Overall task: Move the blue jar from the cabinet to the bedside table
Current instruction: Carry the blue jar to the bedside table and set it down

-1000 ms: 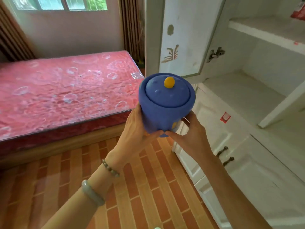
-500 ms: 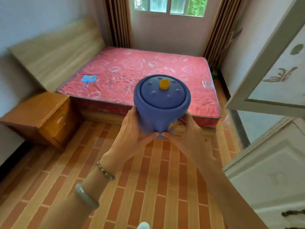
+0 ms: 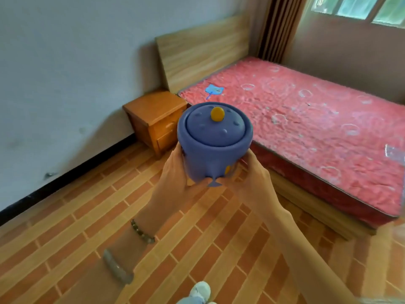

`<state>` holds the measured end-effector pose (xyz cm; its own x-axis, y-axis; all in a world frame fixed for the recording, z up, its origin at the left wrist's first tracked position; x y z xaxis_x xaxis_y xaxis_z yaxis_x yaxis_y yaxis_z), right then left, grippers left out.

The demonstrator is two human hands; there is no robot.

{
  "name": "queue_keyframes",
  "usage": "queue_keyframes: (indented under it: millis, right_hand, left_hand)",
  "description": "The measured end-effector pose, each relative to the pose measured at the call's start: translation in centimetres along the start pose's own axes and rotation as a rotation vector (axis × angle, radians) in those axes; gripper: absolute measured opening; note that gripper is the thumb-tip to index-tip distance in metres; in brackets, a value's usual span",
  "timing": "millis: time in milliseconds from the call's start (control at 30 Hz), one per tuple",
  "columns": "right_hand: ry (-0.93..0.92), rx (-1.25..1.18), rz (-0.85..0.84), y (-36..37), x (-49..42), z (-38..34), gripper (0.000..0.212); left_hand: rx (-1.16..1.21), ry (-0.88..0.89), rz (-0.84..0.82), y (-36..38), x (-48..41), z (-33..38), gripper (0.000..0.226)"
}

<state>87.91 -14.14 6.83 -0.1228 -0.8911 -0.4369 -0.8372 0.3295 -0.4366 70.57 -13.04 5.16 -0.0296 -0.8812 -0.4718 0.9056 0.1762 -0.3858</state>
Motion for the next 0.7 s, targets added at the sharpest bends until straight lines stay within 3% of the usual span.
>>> queue_keyframes:
  millis: [367, 700]
  right_hand:
    - [-0.007, -0.068, -0.187, 9.1, -4.2, -0.6, 0.066]
    - [-0.053, -0.074, -0.248, 21.2, -15.8, -1.0, 0.078]
  left_hand:
    - [-0.025, -0.098, 0.160, -6.0, -1.7, -5.1, 0.091]
    - [0.032, -0.124, 0.223, -11.3, -13.4, -13.7, 0.080]
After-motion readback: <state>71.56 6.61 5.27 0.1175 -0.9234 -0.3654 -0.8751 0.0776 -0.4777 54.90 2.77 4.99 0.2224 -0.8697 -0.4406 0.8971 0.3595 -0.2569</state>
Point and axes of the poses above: each hand's wrist, its own x-axis away from the middle knuckle, its own y-axis out of the palm, z = x × y, the point moved 6 cm from there along -x, towards the middle knuckle, and after that the axes turned 9 degrees about z, right-handed, at the moved point
